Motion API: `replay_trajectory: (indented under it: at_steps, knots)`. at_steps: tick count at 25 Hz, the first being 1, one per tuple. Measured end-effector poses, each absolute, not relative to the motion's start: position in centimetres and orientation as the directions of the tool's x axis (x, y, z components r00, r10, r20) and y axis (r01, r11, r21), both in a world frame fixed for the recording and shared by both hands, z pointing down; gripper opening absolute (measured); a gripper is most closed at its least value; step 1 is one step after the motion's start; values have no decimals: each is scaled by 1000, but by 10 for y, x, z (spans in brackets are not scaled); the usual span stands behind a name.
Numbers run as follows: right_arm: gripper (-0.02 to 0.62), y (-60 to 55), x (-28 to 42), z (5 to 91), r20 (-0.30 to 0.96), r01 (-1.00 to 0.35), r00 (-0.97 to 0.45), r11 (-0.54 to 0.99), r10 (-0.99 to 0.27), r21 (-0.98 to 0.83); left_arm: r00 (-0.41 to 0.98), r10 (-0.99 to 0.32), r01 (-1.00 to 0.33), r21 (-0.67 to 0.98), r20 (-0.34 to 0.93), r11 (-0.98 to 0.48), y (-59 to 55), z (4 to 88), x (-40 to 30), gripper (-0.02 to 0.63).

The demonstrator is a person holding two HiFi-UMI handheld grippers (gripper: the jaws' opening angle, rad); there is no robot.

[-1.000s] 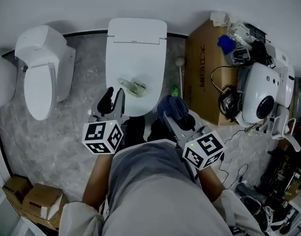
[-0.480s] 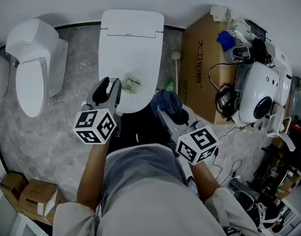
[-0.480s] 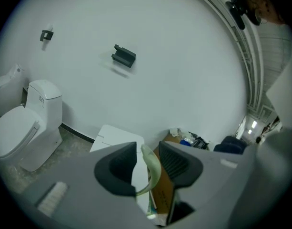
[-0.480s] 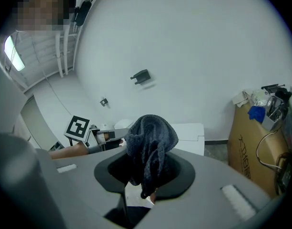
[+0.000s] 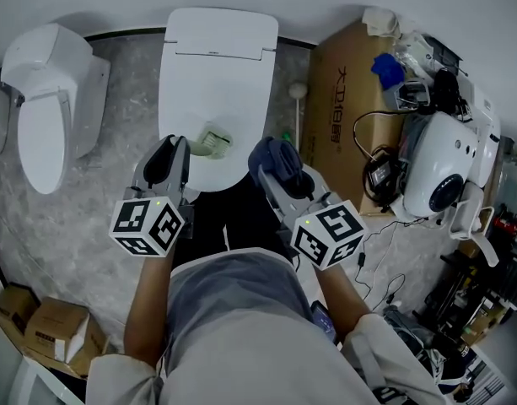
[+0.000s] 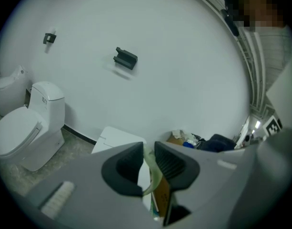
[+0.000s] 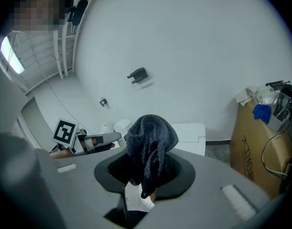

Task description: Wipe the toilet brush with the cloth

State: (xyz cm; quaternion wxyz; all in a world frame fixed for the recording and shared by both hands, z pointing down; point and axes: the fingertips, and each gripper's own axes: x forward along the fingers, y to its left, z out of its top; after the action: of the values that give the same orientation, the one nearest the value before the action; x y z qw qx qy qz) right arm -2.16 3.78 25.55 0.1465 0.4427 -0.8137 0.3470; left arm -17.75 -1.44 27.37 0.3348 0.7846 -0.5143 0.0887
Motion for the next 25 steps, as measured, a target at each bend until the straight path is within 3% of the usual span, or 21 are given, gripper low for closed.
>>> replay_trajectory:
  at_steps: [25]
  knots:
    - [101,-7,-46,341,538,-736,-676,444,-503,-510,364,-806,-883,448,467,-140,-23,281,-178,0]
